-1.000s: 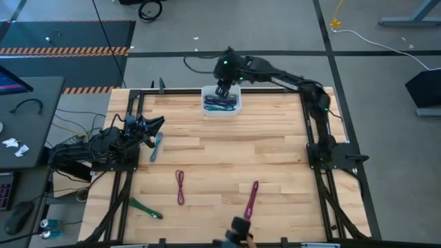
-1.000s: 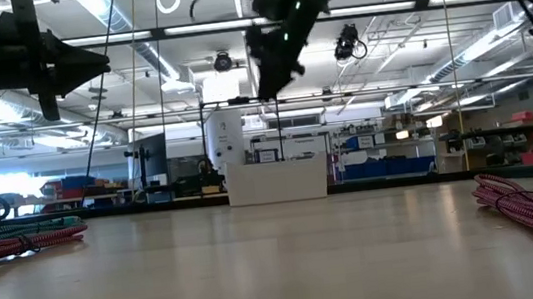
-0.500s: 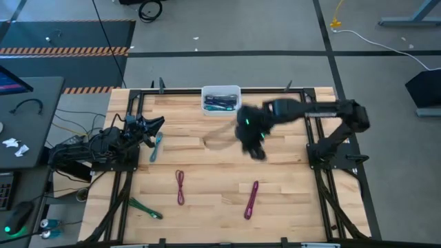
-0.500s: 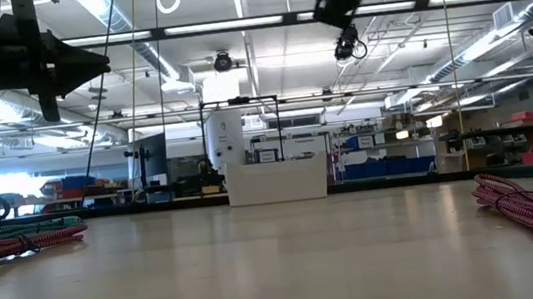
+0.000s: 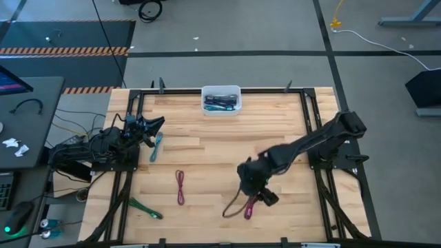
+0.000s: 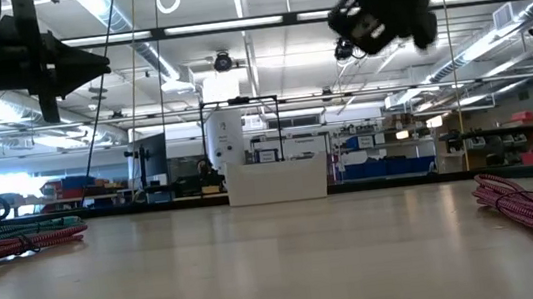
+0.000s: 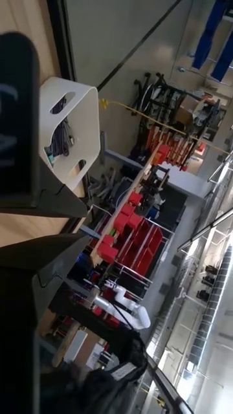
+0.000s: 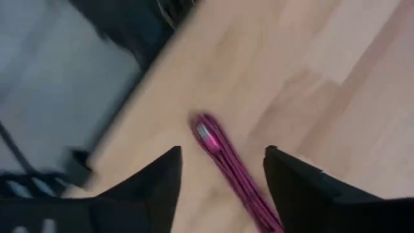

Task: Pick and place USB-C Cables
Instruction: Put the right pink charger cable into the white bin

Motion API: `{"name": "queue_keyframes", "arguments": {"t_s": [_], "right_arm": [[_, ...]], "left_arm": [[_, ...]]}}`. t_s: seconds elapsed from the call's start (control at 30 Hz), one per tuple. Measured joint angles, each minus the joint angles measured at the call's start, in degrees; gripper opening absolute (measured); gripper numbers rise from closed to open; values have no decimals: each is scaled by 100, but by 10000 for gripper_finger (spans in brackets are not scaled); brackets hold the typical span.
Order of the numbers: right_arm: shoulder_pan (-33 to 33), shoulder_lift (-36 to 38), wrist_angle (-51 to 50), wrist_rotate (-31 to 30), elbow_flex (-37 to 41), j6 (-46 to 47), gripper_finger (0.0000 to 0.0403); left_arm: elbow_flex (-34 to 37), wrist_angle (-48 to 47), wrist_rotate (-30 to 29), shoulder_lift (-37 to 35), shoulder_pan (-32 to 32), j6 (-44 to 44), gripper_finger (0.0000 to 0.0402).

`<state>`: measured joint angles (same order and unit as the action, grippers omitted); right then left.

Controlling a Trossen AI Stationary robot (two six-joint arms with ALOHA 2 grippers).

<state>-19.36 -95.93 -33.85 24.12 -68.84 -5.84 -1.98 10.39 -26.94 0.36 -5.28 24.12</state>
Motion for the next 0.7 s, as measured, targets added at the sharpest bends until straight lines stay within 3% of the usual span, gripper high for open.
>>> {"name": "queue_keyframes", "arguments": {"t_s": [0.17, 0.37, 0.5, 0.7], "right_arm": [[-323, -510, -4, -873, 264, -710, 253], [-431, -1087, 148, -1260, 613, -916, 229], [-462, -1311, 284, -1766, 680, -793, 172], [-446, -1278, 440, -1784, 740, -220, 29]], "left_arm": [[0, -4, 2, 0, 0, 271, 51], [0, -2, 2, 0, -2, 271, 54], [0, -4, 1, 0, 0, 273, 52], [0, 0, 2, 0, 0, 275, 52]]}}
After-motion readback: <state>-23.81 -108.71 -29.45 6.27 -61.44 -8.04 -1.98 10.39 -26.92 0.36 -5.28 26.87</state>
